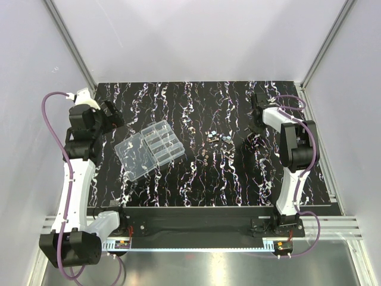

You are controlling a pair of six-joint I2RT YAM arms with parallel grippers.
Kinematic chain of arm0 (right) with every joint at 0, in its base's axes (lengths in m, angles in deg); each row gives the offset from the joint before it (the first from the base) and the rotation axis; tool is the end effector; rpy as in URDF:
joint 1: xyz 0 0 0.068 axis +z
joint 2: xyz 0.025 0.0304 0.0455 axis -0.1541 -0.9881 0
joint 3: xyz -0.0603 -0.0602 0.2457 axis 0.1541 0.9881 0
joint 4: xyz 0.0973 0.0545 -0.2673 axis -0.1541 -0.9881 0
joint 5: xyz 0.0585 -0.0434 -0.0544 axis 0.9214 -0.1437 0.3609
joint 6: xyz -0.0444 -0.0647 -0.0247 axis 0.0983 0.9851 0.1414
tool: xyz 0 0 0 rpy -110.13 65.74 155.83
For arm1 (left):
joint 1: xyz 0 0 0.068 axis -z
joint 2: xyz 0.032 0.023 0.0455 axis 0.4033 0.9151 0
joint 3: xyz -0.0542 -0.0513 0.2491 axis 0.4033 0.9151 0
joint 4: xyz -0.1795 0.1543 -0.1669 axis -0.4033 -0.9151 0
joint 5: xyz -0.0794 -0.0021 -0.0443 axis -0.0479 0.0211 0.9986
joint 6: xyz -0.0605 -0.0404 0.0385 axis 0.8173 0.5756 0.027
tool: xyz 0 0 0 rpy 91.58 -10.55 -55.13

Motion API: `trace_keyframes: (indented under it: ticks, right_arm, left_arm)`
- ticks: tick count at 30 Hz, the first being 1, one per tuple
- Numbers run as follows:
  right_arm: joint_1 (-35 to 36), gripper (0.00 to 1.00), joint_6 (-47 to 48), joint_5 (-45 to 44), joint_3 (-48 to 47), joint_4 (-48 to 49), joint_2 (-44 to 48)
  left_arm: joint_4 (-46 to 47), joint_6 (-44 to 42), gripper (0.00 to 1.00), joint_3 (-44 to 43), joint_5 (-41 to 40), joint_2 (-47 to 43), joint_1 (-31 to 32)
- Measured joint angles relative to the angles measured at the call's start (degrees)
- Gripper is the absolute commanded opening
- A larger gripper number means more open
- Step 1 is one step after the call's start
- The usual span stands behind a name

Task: Sort the screws and nuts into containers

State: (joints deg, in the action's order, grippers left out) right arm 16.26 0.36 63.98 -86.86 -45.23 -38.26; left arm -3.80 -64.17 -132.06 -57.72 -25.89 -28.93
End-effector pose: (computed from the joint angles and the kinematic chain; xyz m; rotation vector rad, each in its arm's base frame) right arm 0.4493 0.0369 0.0971 0.9353 2.4549 -0.1044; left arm 0.2910 0.0247 0.3381 -0.3799 1.9363 -0.1653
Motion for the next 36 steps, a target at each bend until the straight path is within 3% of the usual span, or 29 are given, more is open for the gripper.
trace_keyframes:
  ticks: [2, 10, 14, 20, 25, 30, 36]
  right_arm:
    - [0.1, 0.00, 0.2, -0.2, 0.0, -0.2, 0.0]
    - [2.8, 0.00, 4.1, 0.1, 0.2, -5.2, 3.0]
    - [10.0, 0.00, 10.1, 1.5, -1.7, -7.2, 8.0]
    - [24.1, 0.00, 20.6, 9.6, -17.5, -2.3, 7.7]
    - [31.2, 0.00, 27.0, 19.2, -31.2, 4.9, -0.2]
    - [32.9, 0.00, 28.7, 27.9, -41.7, 8.3, -12.9]
    - [33.7, 0.00, 29.9, 30.5, -45.8, 5.8, -21.9]
  left_arm:
    - [-0.3, 0.0, 0.99, 0.0, -0.1, 0.0, 0.0]
    - [-1.2, -0.1, 0.99, 0.0, -1.5, -0.2, 0.2]
    - [-1.3, -0.1, 0.99, 0.0, -2.6, -0.8, 0.4]
    - [-1.3, 0.1, 0.99, 0.0, -4.9, -1.5, 1.5]
    - [-1.3, 0.2, 0.99, 0.0, -6.4, -3.5, 1.9]
    - [-1.2, 0.1, 0.99, 0.0, -8.2, -5.8, 2.9]
    - [-1.3, 0.1, 0.99, 0.0, -10.4, -6.4, 4.5]
